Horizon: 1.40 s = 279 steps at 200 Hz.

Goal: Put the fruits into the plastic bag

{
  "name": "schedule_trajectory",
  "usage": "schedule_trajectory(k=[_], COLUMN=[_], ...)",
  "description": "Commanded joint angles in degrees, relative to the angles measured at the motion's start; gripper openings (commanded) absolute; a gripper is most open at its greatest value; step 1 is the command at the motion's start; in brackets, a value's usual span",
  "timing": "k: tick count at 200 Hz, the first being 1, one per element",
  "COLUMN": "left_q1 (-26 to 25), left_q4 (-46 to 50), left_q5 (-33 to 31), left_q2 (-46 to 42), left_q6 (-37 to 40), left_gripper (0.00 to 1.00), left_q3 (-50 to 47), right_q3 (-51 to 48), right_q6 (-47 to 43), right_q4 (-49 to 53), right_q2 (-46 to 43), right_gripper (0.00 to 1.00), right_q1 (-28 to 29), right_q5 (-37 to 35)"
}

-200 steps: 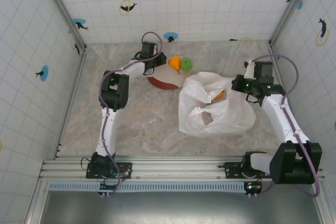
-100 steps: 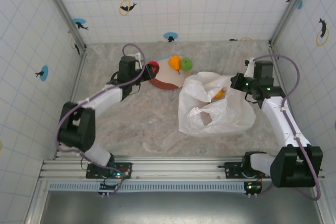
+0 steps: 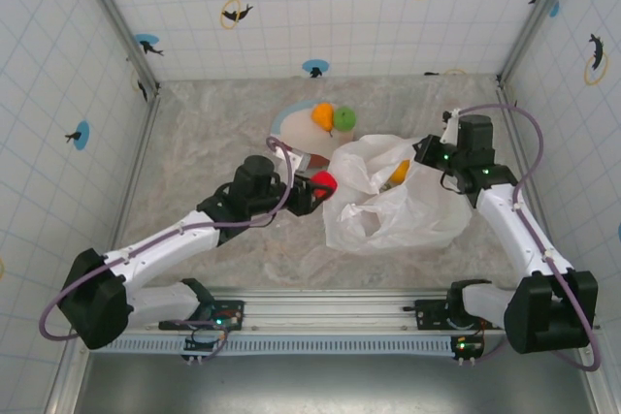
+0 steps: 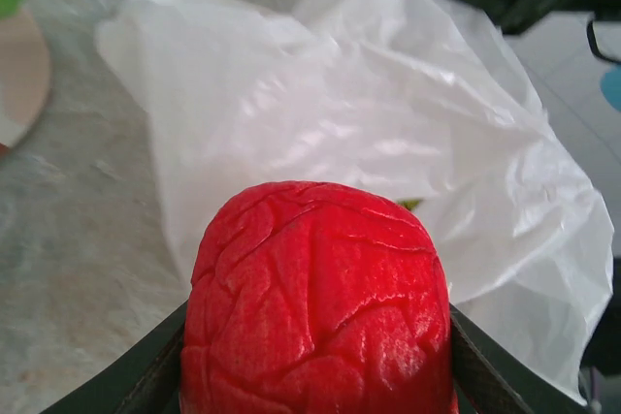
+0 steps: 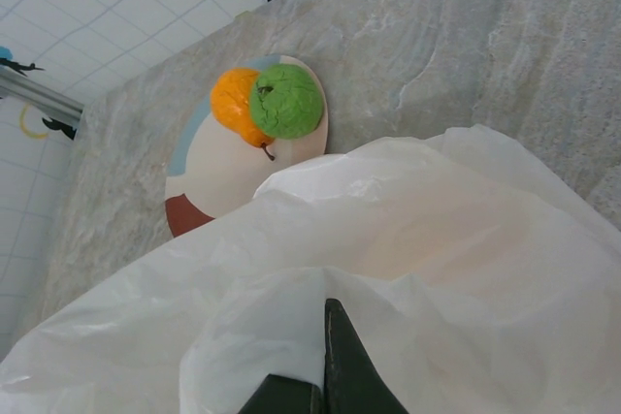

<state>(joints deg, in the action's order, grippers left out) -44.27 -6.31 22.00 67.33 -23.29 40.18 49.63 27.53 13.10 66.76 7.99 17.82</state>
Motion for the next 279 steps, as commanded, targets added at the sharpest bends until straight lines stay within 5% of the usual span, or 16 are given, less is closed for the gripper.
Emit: schedule_trajectory(k=[1,119,198,279], left_q1=[-1.1,-6.4,-11.2,-10.7], left_q4=[-2.3,-6.1,-16.5,-15.9], left_q5=[3.3,-1.6,-5.5,-1.9], left_q2=[1.5,25.3,39.7,35.7], left_q6=[2.6,6.8,-0.8,0.6], left_gripper=[0.50,0.54,0.58,0.82], left_q3=[-0.9,11.9,19.3,16.9], right_q3=[-1.3,1.0,-1.1,-2.4], right_q6=[0.8,-1.2,0.3,-0.8], right_q4=[-2.1,2.6,-0.4,-0.1], right_q2=[-1.3,0.6,-0.4,-1.2], right_gripper=[0.00,0.00,0.00,0.00], right_q1=[0.9,4.6,3.9,0.9], right_q5=[-0.8,2.4,1.0,1.1])
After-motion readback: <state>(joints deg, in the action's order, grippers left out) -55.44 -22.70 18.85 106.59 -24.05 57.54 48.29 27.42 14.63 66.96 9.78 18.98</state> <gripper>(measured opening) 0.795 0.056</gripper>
